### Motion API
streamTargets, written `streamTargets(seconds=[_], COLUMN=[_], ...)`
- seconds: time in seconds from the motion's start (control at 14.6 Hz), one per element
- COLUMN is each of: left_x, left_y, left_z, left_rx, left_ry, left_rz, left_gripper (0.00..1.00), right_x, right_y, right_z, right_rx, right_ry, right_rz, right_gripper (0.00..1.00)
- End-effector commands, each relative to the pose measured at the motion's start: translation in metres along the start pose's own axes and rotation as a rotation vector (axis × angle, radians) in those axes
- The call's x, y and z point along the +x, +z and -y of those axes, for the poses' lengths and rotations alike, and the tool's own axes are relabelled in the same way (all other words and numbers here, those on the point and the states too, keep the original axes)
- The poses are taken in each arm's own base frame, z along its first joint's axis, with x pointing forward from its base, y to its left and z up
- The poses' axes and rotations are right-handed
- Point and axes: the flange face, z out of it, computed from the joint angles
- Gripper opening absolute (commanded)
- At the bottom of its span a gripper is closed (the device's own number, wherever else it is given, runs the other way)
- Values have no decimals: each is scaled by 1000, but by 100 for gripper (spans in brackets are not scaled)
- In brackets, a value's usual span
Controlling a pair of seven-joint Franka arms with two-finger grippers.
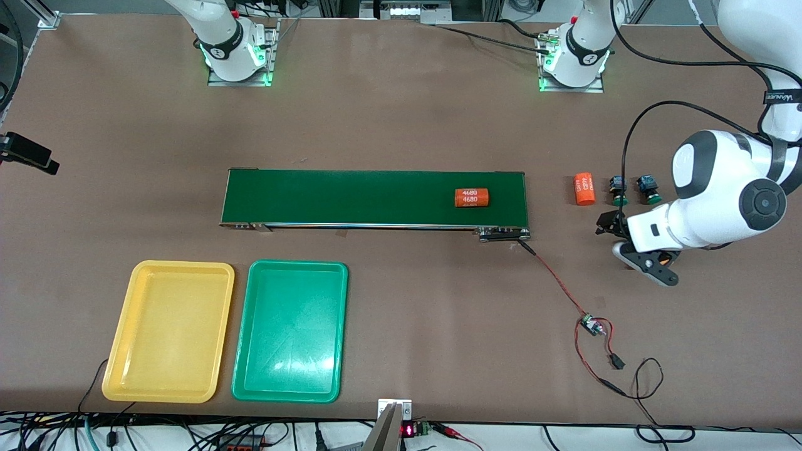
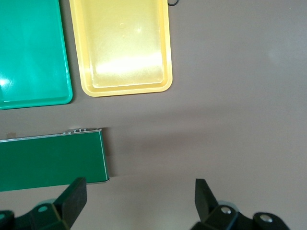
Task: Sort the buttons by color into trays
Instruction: 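Carry the orange cylinder with the left gripper onto the conveyor belt, then grasp a yellow-capped button with the left gripper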
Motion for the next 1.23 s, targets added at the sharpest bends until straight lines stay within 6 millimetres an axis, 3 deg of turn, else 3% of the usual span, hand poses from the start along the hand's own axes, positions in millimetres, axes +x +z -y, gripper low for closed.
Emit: streamTargets(seconds=[0.0,0.27,0.48,0.55,0.68,0.89,1.16], left_x=[2,2,-4,1,-11,-17,-36], left_y=[19,48,37,41,47,81,130], left_z=[13,33,68,79,94,103,104], left_rx=[-2,145,162,162,152,133,113], left_ry=[-247,-419,-471,-480,-515,-613,-613], left_rz=[50,111,108,103,137,130,52], left_gripper=[100,100,100,100,100,100,100], right_x=[-4,-3,-3,-3,-2,-2,-2], right_y=[-2,-1,-1,-1,0,0,-1], right_z=[-1,-2,-1,-2,-3,-3,-3], right_rx=[4,5,5,5,5,5,5], right_ry=[3,6,6,8,11,12,12], right_rz=[-9,-9,-9,-7,-9,-9,-12], right_gripper=[100,100,100,100,100,100,100])
